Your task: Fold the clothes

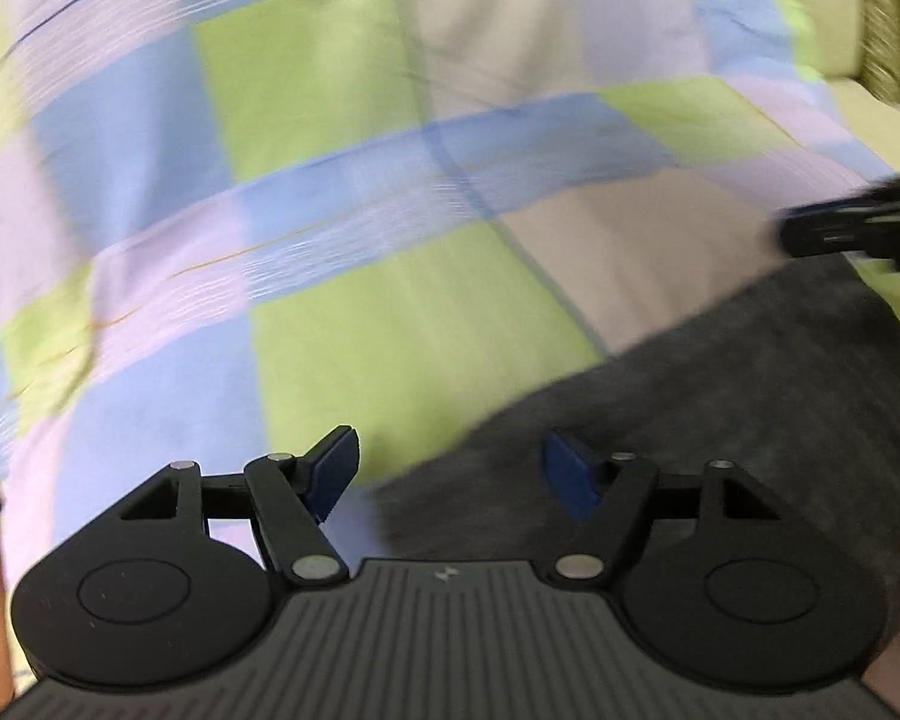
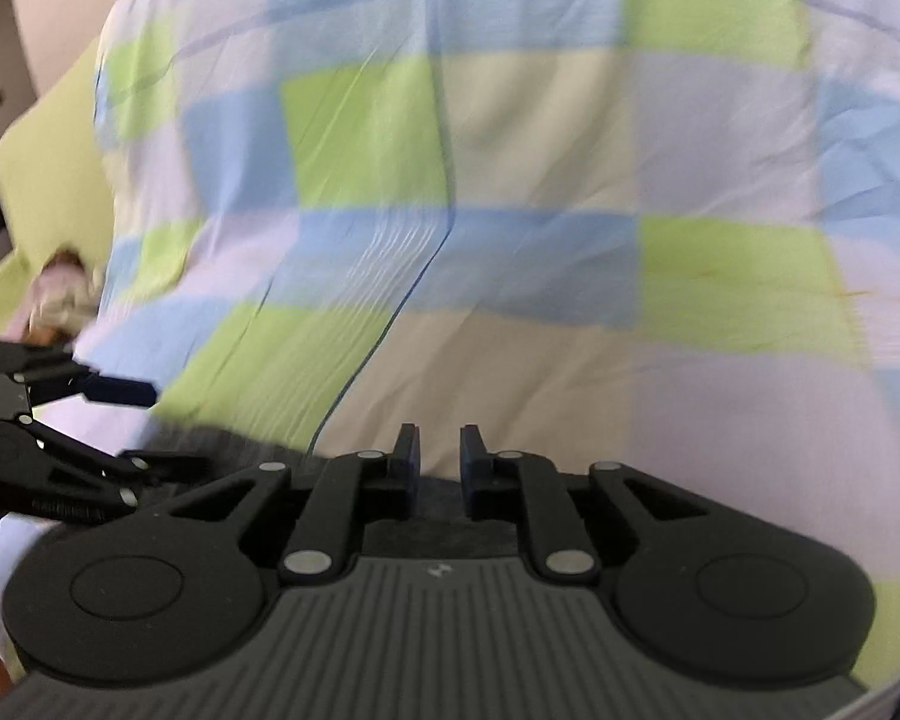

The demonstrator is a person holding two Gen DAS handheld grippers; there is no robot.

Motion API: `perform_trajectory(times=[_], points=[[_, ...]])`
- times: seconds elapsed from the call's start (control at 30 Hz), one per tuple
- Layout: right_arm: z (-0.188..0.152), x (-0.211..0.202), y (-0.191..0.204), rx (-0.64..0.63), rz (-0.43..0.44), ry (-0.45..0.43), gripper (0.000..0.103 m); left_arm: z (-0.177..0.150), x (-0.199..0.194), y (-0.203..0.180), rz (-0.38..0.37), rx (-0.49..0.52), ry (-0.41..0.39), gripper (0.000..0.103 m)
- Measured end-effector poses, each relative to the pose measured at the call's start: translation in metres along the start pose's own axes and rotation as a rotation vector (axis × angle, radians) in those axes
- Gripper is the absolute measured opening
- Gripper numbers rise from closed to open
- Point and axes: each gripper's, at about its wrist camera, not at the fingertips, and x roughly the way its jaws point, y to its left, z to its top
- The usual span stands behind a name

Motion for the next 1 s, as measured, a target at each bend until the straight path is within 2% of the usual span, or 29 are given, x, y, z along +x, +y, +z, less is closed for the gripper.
perform_trajectory(times=[0.13, 0.17, 0.23, 0.3, 0.33, 0.4, 0.47, 0.53, 0.6, 0.67, 0.73, 0.83, 1.0], points=[[-0.031, -0.043, 0.018, -0.029, 0.069, 0.073, 0.012, -0.017, -0.034, -0.022, -0.067, 0.037, 0.005, 0.067], [-0.041, -0.049, 0.025, -0.039, 0.089, 0.097, 0.012, -0.029, -0.046, -0.036, -0.112, 0.060, 0.004, 0.067], [-0.060, -0.057, 0.037, -0.054, 0.116, 0.146, 0.012, -0.047, -0.056, -0.060, -0.146, 0.126, 0.009, 0.069], [-0.079, -0.055, 0.047, -0.076, 0.114, 0.199, 0.011, -0.065, -0.050, -0.078, -0.110, 0.205, 0.044, 0.069], [-0.090, -0.049, 0.051, -0.112, 0.084, 0.251, 0.010, -0.072, -0.047, -0.080, -0.096, 0.221, 0.048, 0.071], [-0.103, -0.048, 0.052, -0.152, 0.044, 0.280, 0.009, -0.088, -0.039, -0.075, -0.089, 0.208, 0.050, 0.072], [-0.105, -0.053, 0.050, -0.155, 0.033, 0.278, 0.009, -0.086, -0.041, -0.065, -0.097, 0.171, 0.043, 0.072], [-0.102, -0.061, 0.049, -0.155, 0.018, 0.274, 0.010, -0.082, -0.054, -0.060, -0.074, 0.179, 0.002, 0.069], [-0.095, -0.070, 0.049, -0.139, 0.013, 0.238, 0.013, -0.078, -0.071, -0.050, -0.099, 0.152, -0.056, 0.067], [-0.094, -0.077, 0.053, -0.120, 0.042, 0.197, 0.013, -0.082, -0.071, -0.044, -0.120, 0.146, -0.045, 0.067], [-0.096, -0.075, 0.063, -0.123, 0.076, 0.184, 0.012, -0.093, -0.056, -0.047, -0.070, 0.173, 0.037, 0.068], [-0.115, -0.048, 0.079, -0.173, -0.022, 0.283, 0.013, -0.087, -0.043, -0.042, -0.062, 0.078, 0.127, 0.070], [-0.107, -0.075, 0.080, -0.002, -0.044, 0.204, 0.021, -0.060, -0.043, -0.032, -0.022, -0.104, 0.269, 0.070]])
